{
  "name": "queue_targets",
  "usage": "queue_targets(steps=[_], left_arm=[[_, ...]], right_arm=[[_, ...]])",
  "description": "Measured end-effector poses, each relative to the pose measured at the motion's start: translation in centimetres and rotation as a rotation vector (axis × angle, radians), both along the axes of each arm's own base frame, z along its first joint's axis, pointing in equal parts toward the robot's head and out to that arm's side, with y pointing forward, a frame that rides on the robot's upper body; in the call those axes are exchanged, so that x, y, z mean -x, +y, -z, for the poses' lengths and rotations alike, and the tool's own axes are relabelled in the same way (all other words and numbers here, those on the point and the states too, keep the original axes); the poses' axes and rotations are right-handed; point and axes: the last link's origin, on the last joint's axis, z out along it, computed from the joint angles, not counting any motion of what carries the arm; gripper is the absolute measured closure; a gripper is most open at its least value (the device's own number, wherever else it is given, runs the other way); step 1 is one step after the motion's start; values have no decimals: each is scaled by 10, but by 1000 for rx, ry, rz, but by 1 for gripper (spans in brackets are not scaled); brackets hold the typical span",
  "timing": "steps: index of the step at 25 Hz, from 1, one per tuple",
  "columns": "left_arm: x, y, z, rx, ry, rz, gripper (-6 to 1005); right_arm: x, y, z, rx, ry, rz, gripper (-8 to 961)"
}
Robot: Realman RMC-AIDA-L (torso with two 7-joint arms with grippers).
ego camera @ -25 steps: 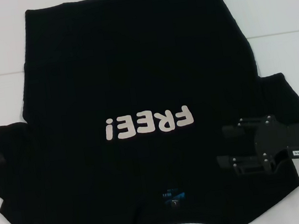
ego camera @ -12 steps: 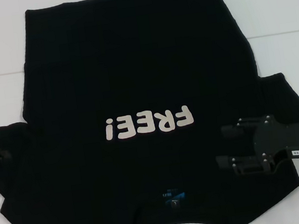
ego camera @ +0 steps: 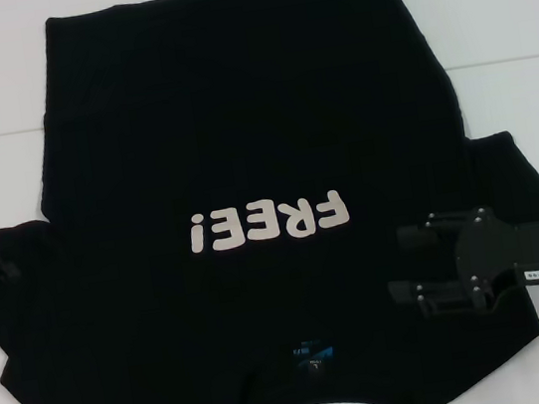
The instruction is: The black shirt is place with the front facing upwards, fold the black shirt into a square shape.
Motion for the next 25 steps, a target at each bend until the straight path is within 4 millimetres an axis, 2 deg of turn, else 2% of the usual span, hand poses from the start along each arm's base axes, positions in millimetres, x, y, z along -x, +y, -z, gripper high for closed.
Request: queue_targets(steps=[17,25], left_arm=[[-8,6,8,69,70,75,99],[-7,6,7,61,73,70,406]], right_arm=[[1,2,0,-2,1,2,188],[1,3,0,-4,2,2,188]])
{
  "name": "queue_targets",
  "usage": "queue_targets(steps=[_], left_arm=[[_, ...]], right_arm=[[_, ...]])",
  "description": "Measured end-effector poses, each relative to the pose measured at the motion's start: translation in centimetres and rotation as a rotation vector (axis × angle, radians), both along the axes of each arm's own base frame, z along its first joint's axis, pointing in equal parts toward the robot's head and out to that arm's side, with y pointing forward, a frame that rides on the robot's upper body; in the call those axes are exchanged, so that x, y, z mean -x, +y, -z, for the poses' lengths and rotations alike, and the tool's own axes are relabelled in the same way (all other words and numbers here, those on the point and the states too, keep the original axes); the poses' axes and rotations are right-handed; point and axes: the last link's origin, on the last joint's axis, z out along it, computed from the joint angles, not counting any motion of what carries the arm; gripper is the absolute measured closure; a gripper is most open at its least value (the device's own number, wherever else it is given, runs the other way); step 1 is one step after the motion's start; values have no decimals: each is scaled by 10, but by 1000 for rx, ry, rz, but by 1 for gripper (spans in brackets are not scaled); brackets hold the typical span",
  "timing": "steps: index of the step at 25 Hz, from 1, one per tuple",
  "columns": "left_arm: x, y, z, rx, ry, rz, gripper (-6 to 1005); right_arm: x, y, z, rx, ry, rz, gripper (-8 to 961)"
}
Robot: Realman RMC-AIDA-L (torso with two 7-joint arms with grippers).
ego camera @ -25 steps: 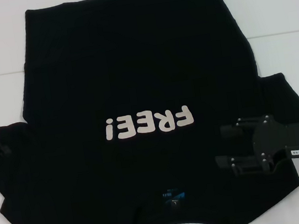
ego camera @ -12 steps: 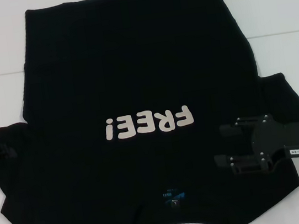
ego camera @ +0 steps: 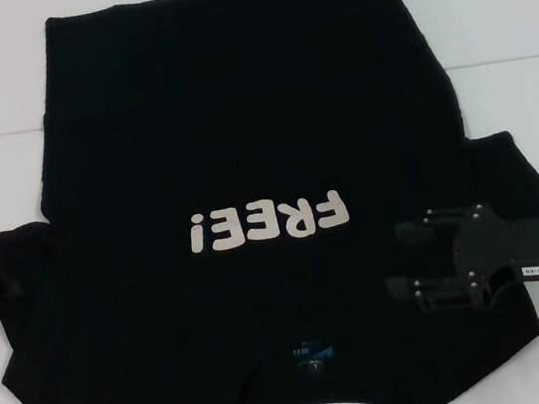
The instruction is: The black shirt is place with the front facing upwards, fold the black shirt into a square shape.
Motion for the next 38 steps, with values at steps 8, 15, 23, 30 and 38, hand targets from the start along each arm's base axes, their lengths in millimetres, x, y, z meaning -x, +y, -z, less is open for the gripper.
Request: queue_targets(steps=[8,15,23,30,38], left_arm=[[0,0,0,0,1,0,754],[2,-1,-3,-8,7,1,944],[7,1,-34,-68,71,15,970],[4,7,-58,-111,92,29,970],[-8,12,-60,-81,68,54,971]], right_arm=[[0,0,1,0,0,-3,188],[0,0,1,-2,-1,-3,188],[0,1,-2,-17,19,9,188],[0,1,-2,-22,27,15,188],[1,0,0,-14,33,17,188]])
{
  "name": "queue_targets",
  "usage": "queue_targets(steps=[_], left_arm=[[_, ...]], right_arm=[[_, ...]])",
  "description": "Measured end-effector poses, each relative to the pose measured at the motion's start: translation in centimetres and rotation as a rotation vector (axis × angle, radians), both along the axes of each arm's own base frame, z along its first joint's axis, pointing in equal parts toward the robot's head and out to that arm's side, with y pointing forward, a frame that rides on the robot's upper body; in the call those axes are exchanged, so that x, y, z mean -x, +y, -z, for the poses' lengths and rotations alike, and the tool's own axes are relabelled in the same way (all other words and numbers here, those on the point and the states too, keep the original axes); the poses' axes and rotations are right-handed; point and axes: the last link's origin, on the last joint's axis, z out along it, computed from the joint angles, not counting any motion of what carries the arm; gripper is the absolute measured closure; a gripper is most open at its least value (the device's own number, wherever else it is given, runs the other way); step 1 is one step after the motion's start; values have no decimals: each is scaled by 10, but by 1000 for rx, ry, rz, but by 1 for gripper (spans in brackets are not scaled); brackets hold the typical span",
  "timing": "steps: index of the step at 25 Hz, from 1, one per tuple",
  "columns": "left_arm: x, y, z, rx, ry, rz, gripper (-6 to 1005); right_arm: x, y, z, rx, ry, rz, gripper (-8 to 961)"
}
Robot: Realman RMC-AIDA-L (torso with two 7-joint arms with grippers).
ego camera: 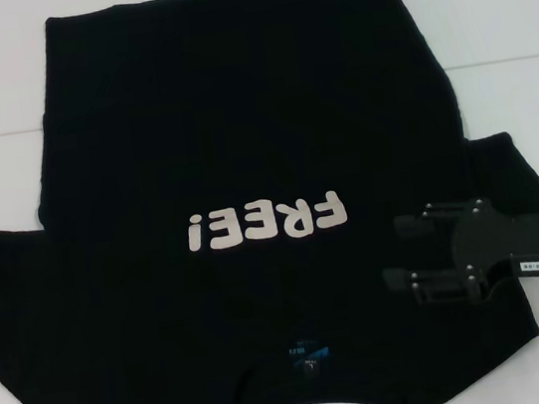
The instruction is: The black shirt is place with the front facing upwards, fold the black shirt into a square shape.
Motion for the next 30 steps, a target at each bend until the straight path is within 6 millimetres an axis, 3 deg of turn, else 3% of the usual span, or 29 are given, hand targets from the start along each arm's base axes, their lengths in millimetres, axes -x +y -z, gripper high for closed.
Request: queue_targets(steps=[10,19,30], left_arm=[[-23,4,12,92,-84,16,970],[-47,11,36,149,-213,47,971],[-48,9,57,105,-340,42,954]], right_arm=[[1,-1,2,6,-1,-7,188],[2,-1,4,12,0,-9,188],[3,-1,6,20,5,-7,187]])
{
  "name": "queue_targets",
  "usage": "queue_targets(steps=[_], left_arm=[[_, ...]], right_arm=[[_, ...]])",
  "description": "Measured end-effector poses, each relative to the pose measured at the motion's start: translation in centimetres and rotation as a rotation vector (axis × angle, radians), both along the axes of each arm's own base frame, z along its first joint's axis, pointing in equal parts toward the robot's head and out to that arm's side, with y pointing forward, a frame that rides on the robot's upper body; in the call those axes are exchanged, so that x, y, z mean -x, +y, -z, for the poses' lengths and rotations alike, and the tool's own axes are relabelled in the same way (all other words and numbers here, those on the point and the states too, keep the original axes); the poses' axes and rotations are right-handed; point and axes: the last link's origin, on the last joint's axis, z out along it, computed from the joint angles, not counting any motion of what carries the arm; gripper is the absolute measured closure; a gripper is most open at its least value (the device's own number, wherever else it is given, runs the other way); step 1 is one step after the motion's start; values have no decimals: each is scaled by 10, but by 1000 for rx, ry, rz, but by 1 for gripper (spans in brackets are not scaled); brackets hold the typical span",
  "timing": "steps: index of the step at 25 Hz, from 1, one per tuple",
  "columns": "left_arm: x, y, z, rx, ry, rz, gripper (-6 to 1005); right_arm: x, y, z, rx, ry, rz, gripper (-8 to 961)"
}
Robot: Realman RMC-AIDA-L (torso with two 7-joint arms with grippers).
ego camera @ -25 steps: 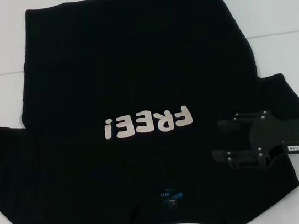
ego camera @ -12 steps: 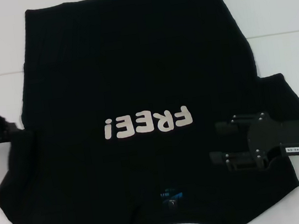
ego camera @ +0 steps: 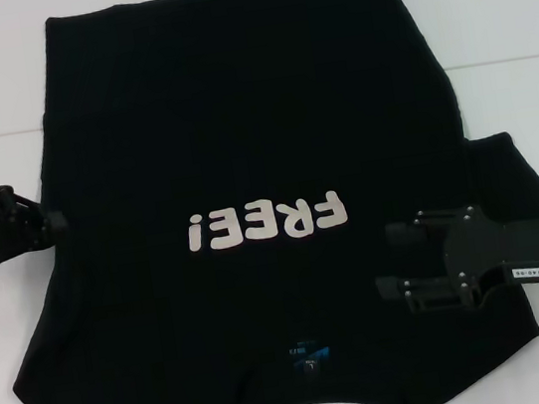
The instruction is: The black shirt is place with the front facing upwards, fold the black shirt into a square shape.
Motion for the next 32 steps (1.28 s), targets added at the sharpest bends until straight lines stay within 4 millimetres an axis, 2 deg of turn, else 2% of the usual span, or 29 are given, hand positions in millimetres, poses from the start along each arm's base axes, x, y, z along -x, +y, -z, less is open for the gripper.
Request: queue_targets(steps=[5,13,20,24,30,32], left_arm=[[3,-4,6,-26,-48,0,946],[7,-11,30,-84,-94,6,850],[2,-16,45,-149,-155,74,589],[9,-21,37,-159,-157,75,391],[31,-40,0,-231,-189,36,186],[40,-48,-6,-248,-188,6,170]], right_arm=[[0,0,0,0,0,-1,187],[0,1,0,-3,-2,1,187],[-1,1,0,-3,-3,7,187],[-1,1,0,-3,-3,8,187],[-1,1,0,-4,-4,10,187],[-1,1,0,-4,-3,10,187]])
